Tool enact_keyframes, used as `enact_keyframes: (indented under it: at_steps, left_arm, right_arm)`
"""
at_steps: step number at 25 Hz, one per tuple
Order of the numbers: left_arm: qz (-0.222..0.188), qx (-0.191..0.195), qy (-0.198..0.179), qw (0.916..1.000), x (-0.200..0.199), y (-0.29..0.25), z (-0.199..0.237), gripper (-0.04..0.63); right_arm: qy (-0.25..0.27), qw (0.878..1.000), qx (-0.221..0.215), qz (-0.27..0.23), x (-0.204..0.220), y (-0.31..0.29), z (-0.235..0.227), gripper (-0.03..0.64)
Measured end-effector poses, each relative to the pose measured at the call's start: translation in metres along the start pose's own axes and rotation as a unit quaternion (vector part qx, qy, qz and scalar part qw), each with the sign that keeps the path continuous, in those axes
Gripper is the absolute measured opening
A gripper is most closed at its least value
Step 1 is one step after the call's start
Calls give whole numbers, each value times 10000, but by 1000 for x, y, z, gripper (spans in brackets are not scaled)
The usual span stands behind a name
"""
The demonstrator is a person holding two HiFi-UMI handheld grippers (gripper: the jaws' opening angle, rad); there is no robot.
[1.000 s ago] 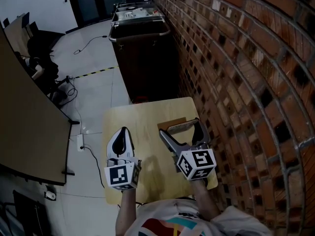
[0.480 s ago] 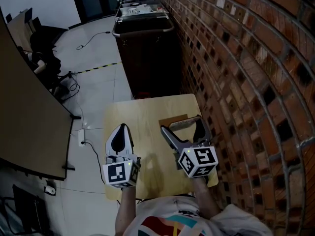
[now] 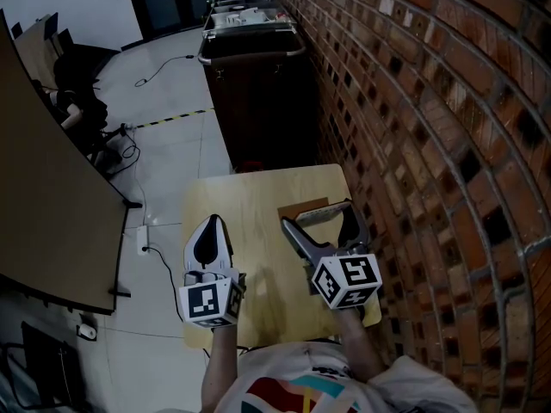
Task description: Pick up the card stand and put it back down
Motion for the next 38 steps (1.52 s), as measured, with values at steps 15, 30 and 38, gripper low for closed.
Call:
enact_keyframes:
  at_steps: [15,30,38]
  left_arm:
    - [66,30,45,10000,3,-2,-2,5]
    - [640,-229,105,9976,46,-13,19,5]
    - [915,-441,76,9948,66,-24,36,5]
  right_arm:
    - [40,10000,67,62,4,-1,-5,575]
    - [323,9815,626,1779,137,-112,-116,575]
    - [73,9670,793,2418,194,-159,-151,575]
Point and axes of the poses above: the fingertips, and each gripper's own axes: y backward along the fingers, z to its left, x out of its underside, the point moved 4 cm from there along y, backward along the fingers, and after that the axes turned 8 degrees about -x, right-handed, at the moved point
